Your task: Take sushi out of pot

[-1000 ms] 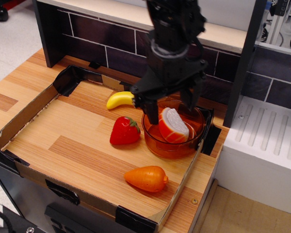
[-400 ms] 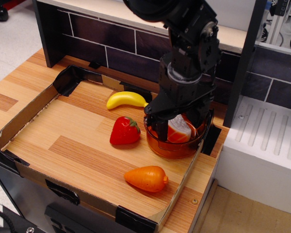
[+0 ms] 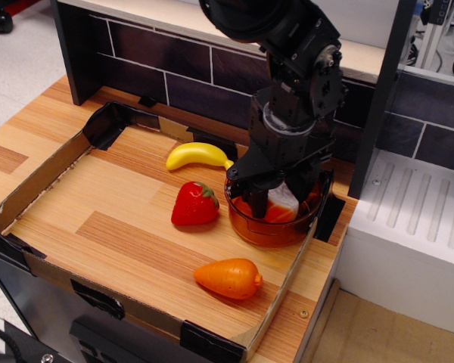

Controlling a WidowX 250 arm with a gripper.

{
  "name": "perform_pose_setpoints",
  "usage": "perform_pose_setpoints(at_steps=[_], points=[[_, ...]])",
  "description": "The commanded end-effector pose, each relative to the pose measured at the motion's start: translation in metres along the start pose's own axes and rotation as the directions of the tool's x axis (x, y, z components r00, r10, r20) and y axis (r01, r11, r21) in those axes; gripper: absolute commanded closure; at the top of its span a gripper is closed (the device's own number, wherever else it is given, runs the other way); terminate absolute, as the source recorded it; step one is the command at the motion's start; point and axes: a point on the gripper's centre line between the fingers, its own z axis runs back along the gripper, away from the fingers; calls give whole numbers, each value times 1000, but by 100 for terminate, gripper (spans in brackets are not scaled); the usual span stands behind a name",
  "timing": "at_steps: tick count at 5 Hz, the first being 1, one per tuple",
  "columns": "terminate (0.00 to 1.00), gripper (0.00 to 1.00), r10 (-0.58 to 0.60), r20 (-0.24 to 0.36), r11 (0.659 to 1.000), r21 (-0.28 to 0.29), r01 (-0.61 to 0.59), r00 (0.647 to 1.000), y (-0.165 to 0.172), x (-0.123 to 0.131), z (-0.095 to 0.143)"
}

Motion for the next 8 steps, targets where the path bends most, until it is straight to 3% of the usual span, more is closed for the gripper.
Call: perform_pose_setpoints(at_steps=[1,2,3,5,6,7,8], points=[[0,100,26,37,997,-75,-23,999,-8,17,24],[0,100,40,25,993,-115,-37,999,-6,23,47],[0,100,22,-24,986,-165,-26,999,7,29,72],[0,100,-88,-45,980,-183,78,995,60,42,82],[0,100,-140,-75,977,-173,125,987,99,64,87],[0,100,-146,-50,977,-164,136,988,121,92,73],[0,100,-159,-12,983,-95,158,987,126,101,44]])
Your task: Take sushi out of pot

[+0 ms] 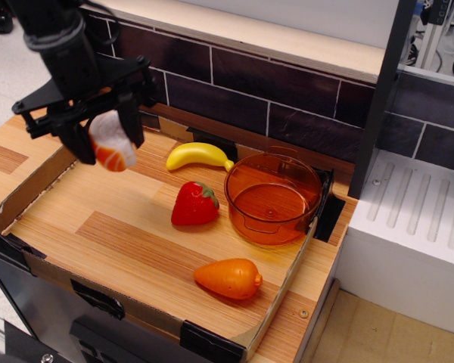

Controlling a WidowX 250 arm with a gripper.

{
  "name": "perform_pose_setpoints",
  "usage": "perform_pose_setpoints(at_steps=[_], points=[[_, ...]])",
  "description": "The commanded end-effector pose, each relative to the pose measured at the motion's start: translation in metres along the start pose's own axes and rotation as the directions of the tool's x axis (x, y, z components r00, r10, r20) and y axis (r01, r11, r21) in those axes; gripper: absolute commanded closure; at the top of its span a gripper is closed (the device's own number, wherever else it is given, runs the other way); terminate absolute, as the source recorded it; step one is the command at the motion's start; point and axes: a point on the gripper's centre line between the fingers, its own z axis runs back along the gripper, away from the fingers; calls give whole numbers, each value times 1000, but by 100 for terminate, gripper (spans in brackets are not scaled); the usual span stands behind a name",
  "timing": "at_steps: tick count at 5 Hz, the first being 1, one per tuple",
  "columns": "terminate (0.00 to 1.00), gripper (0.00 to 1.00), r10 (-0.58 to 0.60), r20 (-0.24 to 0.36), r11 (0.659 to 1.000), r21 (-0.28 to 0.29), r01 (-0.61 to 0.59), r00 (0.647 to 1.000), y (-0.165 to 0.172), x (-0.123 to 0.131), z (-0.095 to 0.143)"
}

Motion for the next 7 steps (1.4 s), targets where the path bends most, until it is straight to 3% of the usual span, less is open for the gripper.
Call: perform_pose_setpoints(at_steps=[1,2,3,4,5,6,7], points=[[0,100,-64,141,989,142,44,988,6,25,-54],[0,100,-179,110,965,213,152,978,8,24,-70],[0,100,-219,127,957,222,188,967,9,23,-72],[0,0,-161,104,975,173,142,981,10,30,-65],[0,0,-112,132,983,159,90,985,13,37,-55],[0,0,-54,166,993,110,36,985,16,41,-42],[0,0,33,124,999,7,-34,992,17,51,-8]])
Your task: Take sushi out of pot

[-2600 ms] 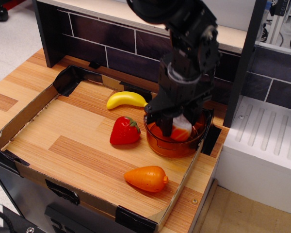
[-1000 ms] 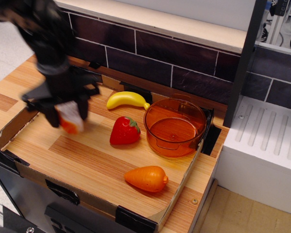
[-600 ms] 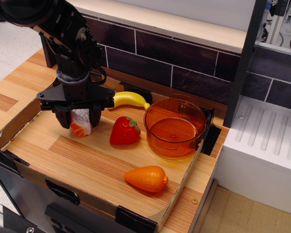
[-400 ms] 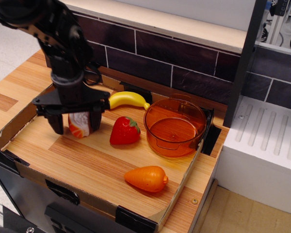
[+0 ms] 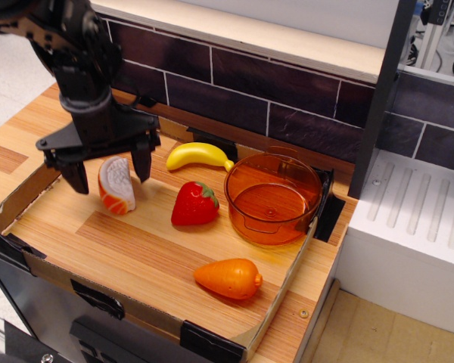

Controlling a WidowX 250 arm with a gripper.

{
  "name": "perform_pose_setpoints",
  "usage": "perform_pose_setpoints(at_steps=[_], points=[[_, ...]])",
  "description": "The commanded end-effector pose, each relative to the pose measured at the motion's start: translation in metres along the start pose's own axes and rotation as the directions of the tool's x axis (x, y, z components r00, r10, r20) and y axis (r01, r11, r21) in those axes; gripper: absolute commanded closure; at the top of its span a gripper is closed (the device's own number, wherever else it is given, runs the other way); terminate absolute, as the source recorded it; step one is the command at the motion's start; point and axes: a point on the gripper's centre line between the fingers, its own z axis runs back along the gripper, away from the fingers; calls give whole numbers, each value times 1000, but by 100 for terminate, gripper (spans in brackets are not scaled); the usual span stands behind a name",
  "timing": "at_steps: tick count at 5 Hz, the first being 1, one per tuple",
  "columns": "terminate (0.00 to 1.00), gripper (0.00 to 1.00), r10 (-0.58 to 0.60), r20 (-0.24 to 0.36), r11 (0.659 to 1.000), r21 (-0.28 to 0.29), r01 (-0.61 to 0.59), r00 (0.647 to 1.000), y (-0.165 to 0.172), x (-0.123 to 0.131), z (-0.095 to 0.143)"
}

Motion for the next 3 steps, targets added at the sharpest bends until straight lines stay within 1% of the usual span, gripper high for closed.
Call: perform_pose_setpoints(at_steps=[1,2,3], points=[[0,0,133,-58,975,-175,-141,989,3,42,77],[0,0,127,-87,980,-144,-139,988,-1,47,96],[100,0,127,-87,980,-144,-139,988,-1,47,96]])
